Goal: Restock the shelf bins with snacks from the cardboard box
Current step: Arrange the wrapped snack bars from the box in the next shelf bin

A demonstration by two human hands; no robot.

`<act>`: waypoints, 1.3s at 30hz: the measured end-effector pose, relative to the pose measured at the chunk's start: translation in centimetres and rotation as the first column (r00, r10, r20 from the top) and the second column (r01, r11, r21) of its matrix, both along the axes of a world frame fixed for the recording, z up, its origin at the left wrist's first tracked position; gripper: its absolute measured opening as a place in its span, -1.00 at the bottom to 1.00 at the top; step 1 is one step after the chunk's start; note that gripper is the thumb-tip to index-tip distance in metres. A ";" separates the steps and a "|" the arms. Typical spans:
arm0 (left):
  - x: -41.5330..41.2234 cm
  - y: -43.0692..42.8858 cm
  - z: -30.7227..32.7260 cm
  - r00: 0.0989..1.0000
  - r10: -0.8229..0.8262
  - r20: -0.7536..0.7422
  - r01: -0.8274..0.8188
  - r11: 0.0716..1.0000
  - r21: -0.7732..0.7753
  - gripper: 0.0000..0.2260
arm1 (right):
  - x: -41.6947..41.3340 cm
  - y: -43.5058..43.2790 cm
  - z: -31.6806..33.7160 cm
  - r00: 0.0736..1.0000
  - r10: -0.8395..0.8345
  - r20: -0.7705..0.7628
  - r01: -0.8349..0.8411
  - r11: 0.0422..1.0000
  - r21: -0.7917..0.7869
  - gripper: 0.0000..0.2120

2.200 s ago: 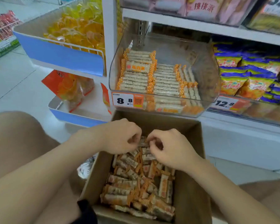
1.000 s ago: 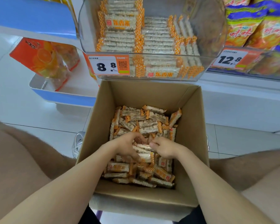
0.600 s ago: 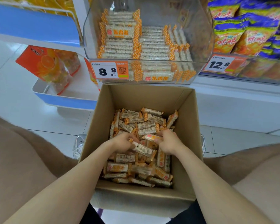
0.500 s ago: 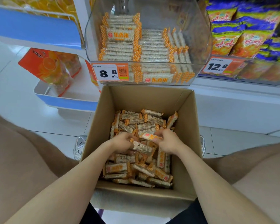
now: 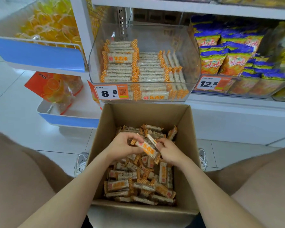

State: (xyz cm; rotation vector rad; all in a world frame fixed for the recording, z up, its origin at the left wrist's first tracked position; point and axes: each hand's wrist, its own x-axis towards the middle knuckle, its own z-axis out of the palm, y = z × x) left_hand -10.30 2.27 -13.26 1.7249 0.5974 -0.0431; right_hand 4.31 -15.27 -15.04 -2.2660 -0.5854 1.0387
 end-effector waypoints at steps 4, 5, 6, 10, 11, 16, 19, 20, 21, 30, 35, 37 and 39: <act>0.0 0.3 1.0 0.992 0.104 0.072 -0.104 0.995 -0.001 -0.60 | 0.1 0.0 1.5 0.998 -0.055 0.040 0.048 0.987 0.153 -0.64; 0.0 0.4 1.3 0.990 0.126 0.066 -0.126 0.992 -0.015 -0.52 | 0.2 -0.1 2.0 0.996 -0.060 0.071 0.044 0.978 0.202 -0.66; 0.0 0.4 1.6 0.988 0.142 0.069 -0.141 0.990 -0.017 -0.47 | 0.2 -0.1 2.5 0.993 -0.052 0.108 0.023 0.967 0.252 -0.68; 0.0 0.7 3.4 0.989 0.075 0.126 -0.088 0.990 0.107 -0.49 | -0.6 0.3 4.5 0.964 0.083 0.252 -0.161 0.938 0.308 -0.69; 0.0 0.8 3.9 0.991 0.037 0.130 -0.053 0.991 0.119 -0.48 | -0.9 0.4 4.9 0.955 0.104 0.279 -0.191 0.932 0.307 -0.67; -0.4 0.9 7.9 0.987 -0.036 0.155 0.016 0.992 0.126 -0.59 | -1.9 0.4 7.4 0.929 0.095 0.358 -0.240 0.890 0.388 -0.64; -0.5 1.1 11.0 0.975 -0.065 0.211 0.018 0.976 0.218 -0.79 | -2.5 0.6 9.5 0.922 0.073 0.379 -0.252 0.858 0.447 -0.72; -0.6 1.2 12.1 0.972 -0.076 0.221 0.025 0.974 0.227 -0.79 | -2.7 0.7 10.1 0.927 0.067 0.369 -0.249 0.846 0.472 -0.74; -0.7 1.4 13.4 0.969 -0.090 0.230 0.035 0.971 0.235 -0.79 | -2.9 0.9 10.9 0.930 0.073 0.360 -0.255 0.834 0.490 -0.75; -1.3 5.8 22.4 0.895 -0.119 0.430 0.022 0.974 0.224 -0.74 | -2.4 4.9 18.7 0.790 0.105 0.604 -0.466 0.743 0.481 -0.56; 0.0 8.0 22.8 0.827 0.112 0.551 -0.390 0.820 0.419 -0.74 | 1.4 9.6 21.4 0.693 -0.028 0.721 -0.440 0.775 0.453 -0.56; 0.7 9.1 21.9 0.800 0.281 0.530 -0.559 0.671 0.488 -0.70 | 3.7 12.2 21.8 0.635 -0.053 0.771 -0.403 0.828 0.389 -0.57; 1.6 9.9 21.1 0.847 0.399 0.350 -0.531 0.643 0.551 -0.57 | 5.7 14.7 21.9 0.566 0.001 0.824 -0.351 0.905 0.240 -0.57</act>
